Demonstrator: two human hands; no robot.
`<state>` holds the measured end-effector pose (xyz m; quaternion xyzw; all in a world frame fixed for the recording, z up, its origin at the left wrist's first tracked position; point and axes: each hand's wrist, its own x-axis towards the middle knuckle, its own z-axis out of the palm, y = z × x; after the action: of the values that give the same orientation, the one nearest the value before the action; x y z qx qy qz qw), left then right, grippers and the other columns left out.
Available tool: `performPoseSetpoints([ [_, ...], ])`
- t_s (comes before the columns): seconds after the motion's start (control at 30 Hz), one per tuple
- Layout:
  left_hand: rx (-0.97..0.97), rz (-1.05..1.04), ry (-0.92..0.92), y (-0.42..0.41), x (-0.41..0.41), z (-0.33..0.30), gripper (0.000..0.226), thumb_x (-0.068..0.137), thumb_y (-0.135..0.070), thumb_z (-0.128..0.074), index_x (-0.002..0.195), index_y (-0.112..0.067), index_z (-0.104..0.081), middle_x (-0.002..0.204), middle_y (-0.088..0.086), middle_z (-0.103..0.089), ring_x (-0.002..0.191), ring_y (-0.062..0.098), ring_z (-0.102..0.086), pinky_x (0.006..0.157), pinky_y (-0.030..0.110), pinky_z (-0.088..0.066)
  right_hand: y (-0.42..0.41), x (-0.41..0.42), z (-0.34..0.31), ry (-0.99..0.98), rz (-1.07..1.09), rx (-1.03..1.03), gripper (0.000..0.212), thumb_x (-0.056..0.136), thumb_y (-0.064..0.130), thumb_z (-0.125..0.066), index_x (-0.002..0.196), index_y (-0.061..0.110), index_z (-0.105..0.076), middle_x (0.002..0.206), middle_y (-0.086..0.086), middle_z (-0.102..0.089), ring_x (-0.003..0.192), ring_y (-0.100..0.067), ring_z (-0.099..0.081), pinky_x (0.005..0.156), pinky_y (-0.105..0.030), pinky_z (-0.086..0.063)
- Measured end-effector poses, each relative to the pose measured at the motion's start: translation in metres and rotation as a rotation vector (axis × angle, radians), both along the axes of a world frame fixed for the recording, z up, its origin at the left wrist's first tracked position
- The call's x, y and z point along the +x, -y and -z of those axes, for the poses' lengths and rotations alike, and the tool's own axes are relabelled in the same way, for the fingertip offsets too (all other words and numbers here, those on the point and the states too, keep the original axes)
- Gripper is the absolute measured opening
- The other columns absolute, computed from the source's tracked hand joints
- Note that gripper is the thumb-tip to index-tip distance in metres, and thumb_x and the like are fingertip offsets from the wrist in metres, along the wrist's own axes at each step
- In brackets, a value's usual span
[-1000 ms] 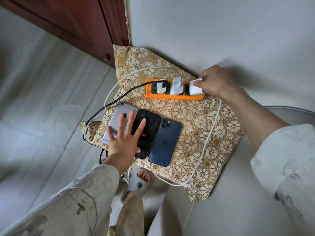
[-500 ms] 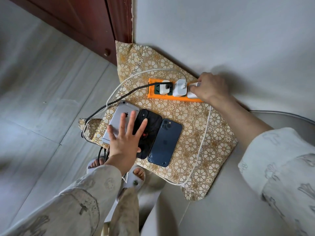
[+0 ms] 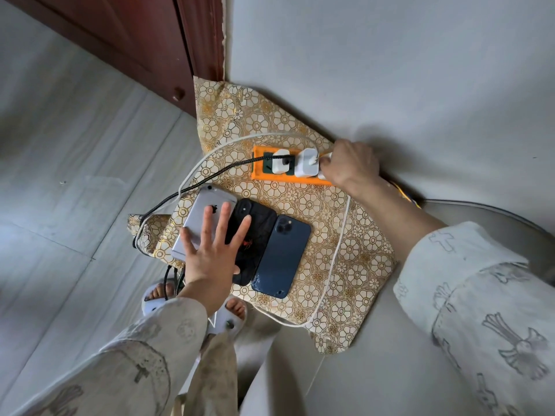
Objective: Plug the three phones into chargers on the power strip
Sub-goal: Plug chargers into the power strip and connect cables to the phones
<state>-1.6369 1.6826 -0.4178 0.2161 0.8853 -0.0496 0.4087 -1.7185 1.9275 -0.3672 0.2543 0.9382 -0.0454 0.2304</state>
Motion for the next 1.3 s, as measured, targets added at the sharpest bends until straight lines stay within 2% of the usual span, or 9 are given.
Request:
performPoseSetpoints([
  [0.2,0.001,0.004,0.014,0.0,-0.002,0.001,0.116,0.085,-0.029,-0.06,0.116,-0.036,0.053,0.122,0.003,0.062,0.124,0.031,0.042,0.108,0.064,0.0,-0.015,0.003,-0.02,0.065,0.292,-0.276,0.035,0.08,0.036,-0.061,0.089,0.002,-0.062,0.068,-0.01,-0.064,0.052,-0.019,-0.061,0.045,-0.024,-0.045],
  [0.33,0.005,-0.006,0.023,0.0,-0.002,0.002,0.117,0.086,-0.026,-0.059,0.113,-0.037,0.055,0.12,0.001,0.064,0.122,0.03,0.044,0.107,0.064,0.002,-0.009,0.009,-0.019,0.036,0.32,-0.278,0.035,0.078,0.028,-0.067,0.095,-0.002,-0.064,0.087,-0.017,-0.071,0.077,-0.025,-0.069,0.066,-0.029,-0.052],
  [0.53,0.008,0.001,0.024,0.001,-0.002,0.002,0.116,0.086,-0.029,-0.059,0.116,-0.037,0.053,0.123,0.002,0.063,0.124,0.032,0.043,0.107,0.065,0.001,-0.004,0.01,-0.011,-0.022,0.4,-0.321,0.031,0.083,0.024,-0.063,0.094,-0.004,-0.062,0.09,-0.02,-0.071,0.075,-0.025,-0.071,0.065,-0.027,-0.052],
  [0.7,-0.002,0.002,0.013,0.0,-0.001,0.001,0.115,0.086,-0.032,-0.058,0.117,-0.036,0.052,0.126,0.004,0.06,0.126,0.032,0.041,0.108,0.064,-0.001,0.001,0.009,-0.005,-0.051,0.396,-0.298,0.032,0.084,0.021,-0.062,0.101,-0.005,-0.059,0.1,-0.022,-0.069,0.091,-0.031,-0.068,0.083,-0.036,-0.054],
  [0.8,-0.007,0.002,0.013,-0.001,-0.001,0.0,0.113,0.086,-0.037,-0.057,0.115,-0.035,0.053,0.129,0.004,0.057,0.128,0.031,0.04,0.11,0.064,-0.004,0.0,0.007,-0.006,-0.031,0.41,-0.301,0.031,0.083,0.02,-0.062,0.103,-0.004,-0.059,0.099,-0.021,-0.07,0.091,-0.03,-0.068,0.078,-0.033,-0.053],
  [0.97,0.016,0.002,-0.005,-0.002,-0.001,0.003,0.112,0.086,-0.038,-0.056,0.114,-0.036,0.053,0.132,0.004,0.054,0.135,0.032,0.033,0.109,0.064,-0.003,-0.003,0.006,-0.002,0.024,0.418,-0.291,0.024,0.083,0.019,-0.061,0.093,-0.003,-0.061,0.073,-0.013,-0.068,0.048,-0.011,-0.061,0.044,-0.017,-0.04],
  [1.07,0.035,0.005,-0.011,0.0,-0.001,0.005,0.112,0.086,-0.039,-0.056,0.113,-0.037,0.053,0.132,0.003,0.053,0.135,0.032,0.034,0.109,0.065,-0.001,0.0,0.011,-0.005,-0.059,0.447,-0.307,0.019,0.083,0.021,-0.062,0.087,0.003,-0.058,0.08,-0.015,-0.07,0.055,-0.019,-0.067,0.049,-0.023,-0.051],
  [1.17,0.075,0.006,-0.024,0.002,0.0,0.009,0.111,0.086,-0.036,-0.056,0.115,-0.038,0.051,0.133,0.003,0.052,0.13,0.031,0.038,0.108,0.066,0.0,0.011,0.032,-0.004,-0.226,0.593,-0.405,0.034,0.085,0.031,-0.059,0.083,-0.002,-0.062,0.078,-0.016,-0.072,0.063,-0.024,-0.07,0.068,-0.04,-0.059],
  [1.3,0.115,0.019,-0.032,0.004,0.0,0.012,0.104,0.087,-0.035,-0.054,0.122,-0.038,0.044,0.133,0.003,0.051,0.129,0.031,0.039,0.107,0.067,0.001,0.043,0.091,-0.004,-0.387,0.951,-0.832,0.04,0.083,0.047,-0.059,0.088,0.007,-0.061,0.067,-0.007,-0.069,0.055,-0.016,-0.066,0.056,-0.029,-0.059],
])
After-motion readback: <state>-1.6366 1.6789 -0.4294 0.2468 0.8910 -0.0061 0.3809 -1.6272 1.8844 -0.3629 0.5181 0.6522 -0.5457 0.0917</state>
